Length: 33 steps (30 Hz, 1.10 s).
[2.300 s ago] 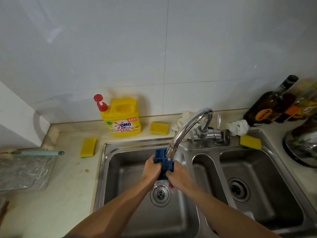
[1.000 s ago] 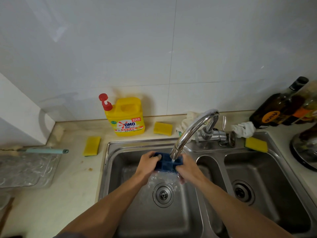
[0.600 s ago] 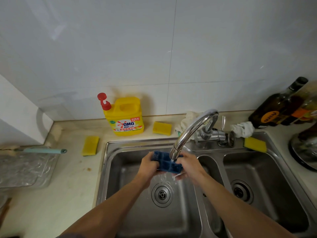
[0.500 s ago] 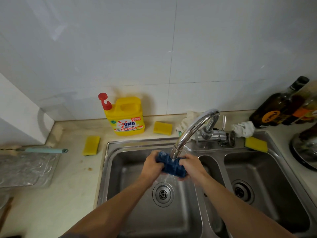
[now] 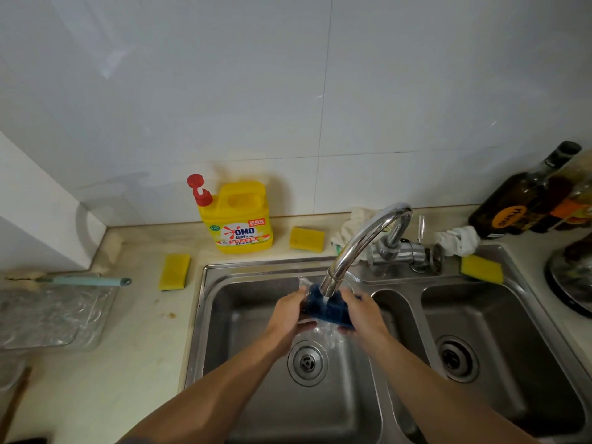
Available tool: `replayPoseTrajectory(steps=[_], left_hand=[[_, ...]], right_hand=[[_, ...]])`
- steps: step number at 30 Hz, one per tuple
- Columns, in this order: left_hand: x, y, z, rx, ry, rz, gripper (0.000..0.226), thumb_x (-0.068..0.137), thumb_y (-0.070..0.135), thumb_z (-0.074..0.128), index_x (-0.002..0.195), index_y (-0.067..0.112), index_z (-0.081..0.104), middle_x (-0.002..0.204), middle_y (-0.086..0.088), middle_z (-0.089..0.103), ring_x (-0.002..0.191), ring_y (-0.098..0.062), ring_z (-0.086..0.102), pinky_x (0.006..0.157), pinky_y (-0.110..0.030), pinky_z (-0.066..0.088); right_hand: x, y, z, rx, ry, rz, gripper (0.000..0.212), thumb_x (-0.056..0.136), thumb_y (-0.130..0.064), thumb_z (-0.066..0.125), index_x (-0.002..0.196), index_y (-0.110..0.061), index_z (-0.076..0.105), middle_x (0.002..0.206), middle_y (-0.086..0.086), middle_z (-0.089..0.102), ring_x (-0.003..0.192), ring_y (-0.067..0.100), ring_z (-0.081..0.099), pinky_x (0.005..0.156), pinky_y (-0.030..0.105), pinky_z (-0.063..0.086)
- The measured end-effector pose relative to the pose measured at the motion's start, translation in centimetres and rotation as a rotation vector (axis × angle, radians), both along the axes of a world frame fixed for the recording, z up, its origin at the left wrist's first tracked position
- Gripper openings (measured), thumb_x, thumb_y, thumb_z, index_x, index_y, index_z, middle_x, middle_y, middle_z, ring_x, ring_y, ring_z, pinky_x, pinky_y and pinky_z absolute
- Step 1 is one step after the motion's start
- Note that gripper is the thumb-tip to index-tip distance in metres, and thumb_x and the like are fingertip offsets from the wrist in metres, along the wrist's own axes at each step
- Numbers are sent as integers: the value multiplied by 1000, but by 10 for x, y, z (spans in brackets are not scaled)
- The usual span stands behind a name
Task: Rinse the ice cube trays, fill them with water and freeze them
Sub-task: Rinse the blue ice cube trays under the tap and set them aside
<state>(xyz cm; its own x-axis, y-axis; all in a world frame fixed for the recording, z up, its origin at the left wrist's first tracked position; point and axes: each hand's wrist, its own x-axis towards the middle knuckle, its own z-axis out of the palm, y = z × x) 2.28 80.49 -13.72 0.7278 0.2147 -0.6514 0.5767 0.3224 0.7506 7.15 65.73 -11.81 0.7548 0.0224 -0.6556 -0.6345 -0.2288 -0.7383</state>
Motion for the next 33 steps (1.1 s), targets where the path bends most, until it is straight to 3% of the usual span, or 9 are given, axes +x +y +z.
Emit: replayPoseTrajectory(steps=[5, 8, 10, 13, 17, 23, 28, 31, 33], left_hand=[[-5, 3, -6, -127, 77, 34, 66, 101, 68, 22, 112, 21, 67, 110, -6, 75, 106, -24, 70, 75, -34, 55], [-5, 2, -8, -186, 87, 2, 75, 100, 71, 15, 118, 20, 68, 108, -10, 77, 103, -26, 74, 86, -41, 57], [-5, 0, -8, -198, 90, 23, 80, 99, 71, 15, 121, 14, 68, 107, -12, 77, 104, -27, 73, 89, -40, 56], [-5, 2, -10, -108, 82, 70, 80, 98, 72, 20, 120, 12, 68, 104, -11, 77, 101, -27, 72, 79, -34, 58], [-4, 4, -11, -110, 60, 32, 82, 98, 71, 19, 116, 10, 70, 101, -12, 78, 92, -25, 76, 74, -35, 59], [1, 12, -8, -45, 81, 256, 61, 101, 65, 29, 109, 15, 64, 105, -14, 74, 101, -30, 70, 91, -46, 58], [-4, 12, -9, -85, 66, 133, 76, 100, 67, 23, 113, 6, 68, 99, -13, 78, 93, -26, 76, 69, -31, 59], [1, 14, -2, -86, 81, 225, 72, 102, 64, 25, 109, 5, 66, 100, -16, 76, 94, -29, 73, 71, -32, 57], [4, 13, 1, -77, 73, 221, 73, 103, 63, 25, 110, 5, 68, 102, -17, 76, 94, -27, 72, 73, -32, 56]], right_hand=[[-3, -3, 5, 39, -126, 134, 28, 105, -39, 46, 101, -20, 65, 99, 10, 69, 87, 25, 72, 59, 28, 58], [0, -12, 8, 12, -130, 41, 27, 108, -34, 42, 109, -15, 61, 101, 10, 67, 86, 22, 70, 56, 25, 57], [-1, -14, 7, -13, -132, 72, 28, 108, -35, 43, 114, -11, 57, 104, 11, 65, 89, 24, 69, 63, 30, 61], [-3, -10, 10, 37, -134, 158, 27, 107, -36, 43, 106, -16, 61, 101, 12, 67, 89, 26, 71, 71, 39, 62], [1, -15, 13, 60, 63, -96, 26, 107, -37, 46, 103, -15, 59, 102, 13, 65, 90, 27, 69, 69, 37, 61], [-9, 8, 17, 146, -34, 70, 31, 108, -37, 45, 115, -12, 63, 109, 17, 70, 97, 32, 73, 85, 50, 62], [-5, -2, 14, 93, 64, -65, 35, 108, -40, 42, 106, -12, 63, 102, 15, 69, 91, 28, 71, 79, 43, 62], [-8, 8, 10, 107, -2, 51, 37, 107, -44, 42, 110, -15, 65, 106, 14, 70, 94, 28, 72, 85, 49, 63], [-4, 8, 12, 178, 8, -10, 35, 106, -45, 45, 110, -16, 66, 107, 13, 70, 95, 28, 71, 85, 48, 62]])
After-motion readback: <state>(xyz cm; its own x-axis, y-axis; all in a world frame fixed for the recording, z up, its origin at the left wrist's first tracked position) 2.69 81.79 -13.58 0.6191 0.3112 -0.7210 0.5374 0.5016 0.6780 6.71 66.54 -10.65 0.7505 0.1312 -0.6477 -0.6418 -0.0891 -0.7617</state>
